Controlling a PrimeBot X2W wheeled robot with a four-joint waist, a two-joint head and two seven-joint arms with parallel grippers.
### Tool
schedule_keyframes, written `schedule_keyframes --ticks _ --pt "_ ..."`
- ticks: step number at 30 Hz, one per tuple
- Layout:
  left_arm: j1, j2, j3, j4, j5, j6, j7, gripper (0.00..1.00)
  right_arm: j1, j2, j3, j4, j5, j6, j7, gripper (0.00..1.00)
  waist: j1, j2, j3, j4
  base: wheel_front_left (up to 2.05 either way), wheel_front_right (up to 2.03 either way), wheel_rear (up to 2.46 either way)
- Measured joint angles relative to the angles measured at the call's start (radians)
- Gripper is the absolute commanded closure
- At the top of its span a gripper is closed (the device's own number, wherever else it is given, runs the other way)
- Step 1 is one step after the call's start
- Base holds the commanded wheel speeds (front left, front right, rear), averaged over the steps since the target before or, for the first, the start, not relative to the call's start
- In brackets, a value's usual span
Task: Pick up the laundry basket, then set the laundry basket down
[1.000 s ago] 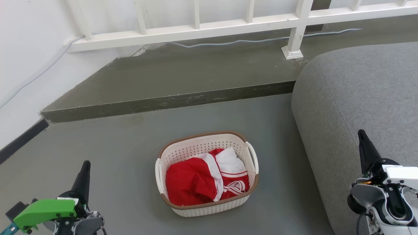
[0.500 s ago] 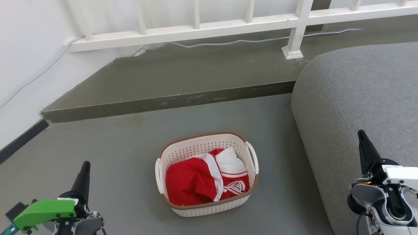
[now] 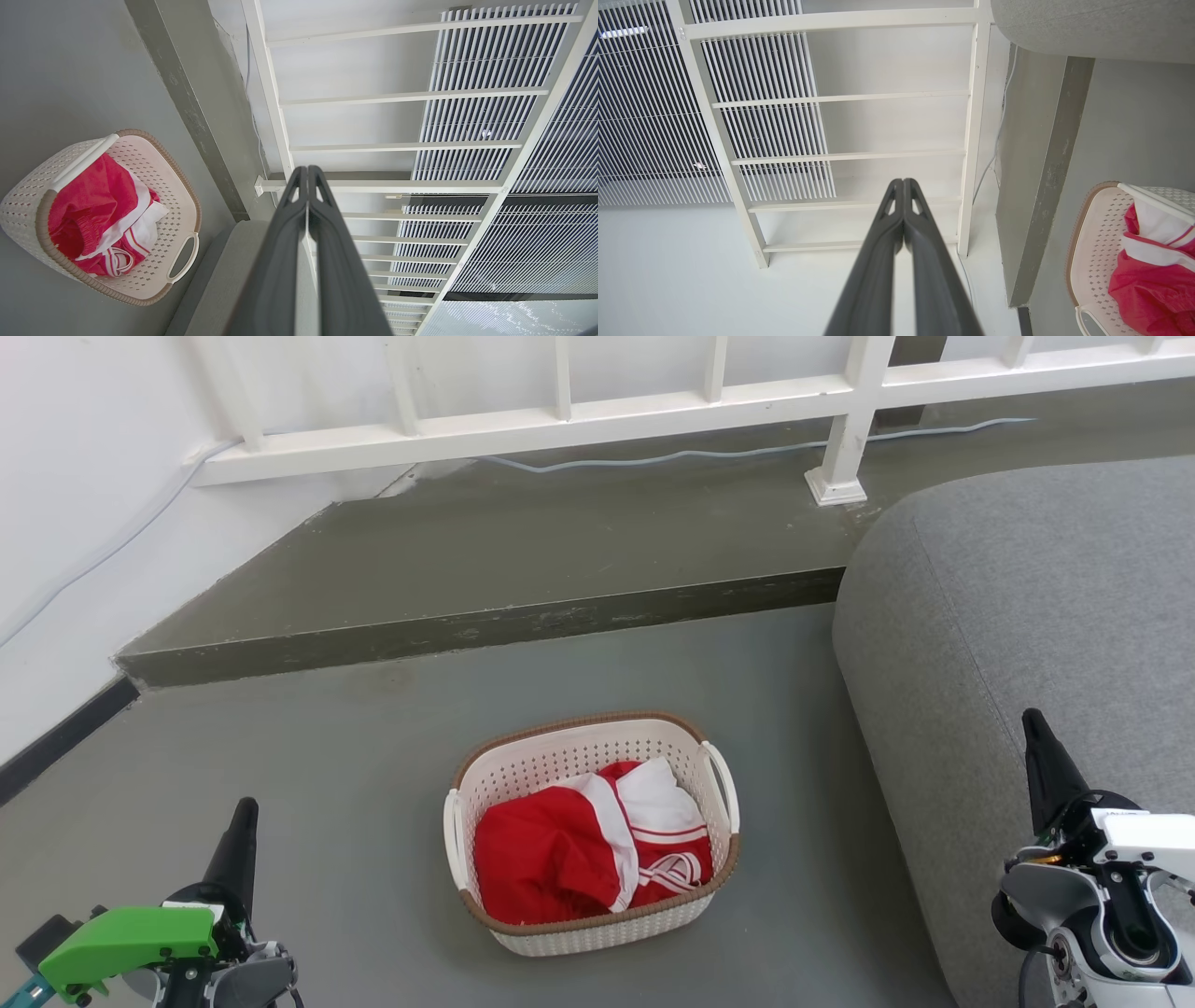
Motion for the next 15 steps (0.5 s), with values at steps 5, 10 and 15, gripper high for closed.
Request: schedule_keyframes --ticks 5,10,15 --pt "-0.001 0.000 0.000 0.001 0.000 0.000 0.000 1.00 0.000 0.000 0.000 0.001 0.000 0.000 0.000 1.00 0.0000 0.0000 0.000 0.000 0.00 0.00 0.00" --pt "-0.002 0.000 0.001 0.002 0.000 -0.003 0.003 1.00 0.000 0.000 -0.001 0.002 0.000 0.000 0.004 1.00 0.0000 0.0000 0.000 0.000 0.00 0.00 0.00" --pt "-0.003 0.000 0.001 0.003 0.000 -0.004 0.003 1.00 0.000 0.001 -0.002 0.002 0.000 0.000 0.004 1.00 0.0000 0.0000 0.000 0.000 0.00 0.00 0.00"
